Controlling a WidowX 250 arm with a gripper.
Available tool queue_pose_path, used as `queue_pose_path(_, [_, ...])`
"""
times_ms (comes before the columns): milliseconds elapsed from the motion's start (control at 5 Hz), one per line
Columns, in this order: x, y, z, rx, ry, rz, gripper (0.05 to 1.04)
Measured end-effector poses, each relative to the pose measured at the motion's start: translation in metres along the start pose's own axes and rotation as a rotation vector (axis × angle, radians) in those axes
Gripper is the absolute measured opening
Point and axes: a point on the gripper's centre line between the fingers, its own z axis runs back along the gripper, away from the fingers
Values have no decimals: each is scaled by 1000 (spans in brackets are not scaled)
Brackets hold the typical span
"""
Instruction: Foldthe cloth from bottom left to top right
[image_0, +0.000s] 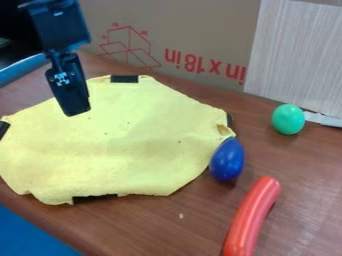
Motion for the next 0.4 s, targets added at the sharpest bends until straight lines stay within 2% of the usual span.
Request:
queue_pose_path(200, [-1,1,-7,-29,7,7,1001])
queue_pose_path(400, [-18,10,-5,-31,-29,61,1001])
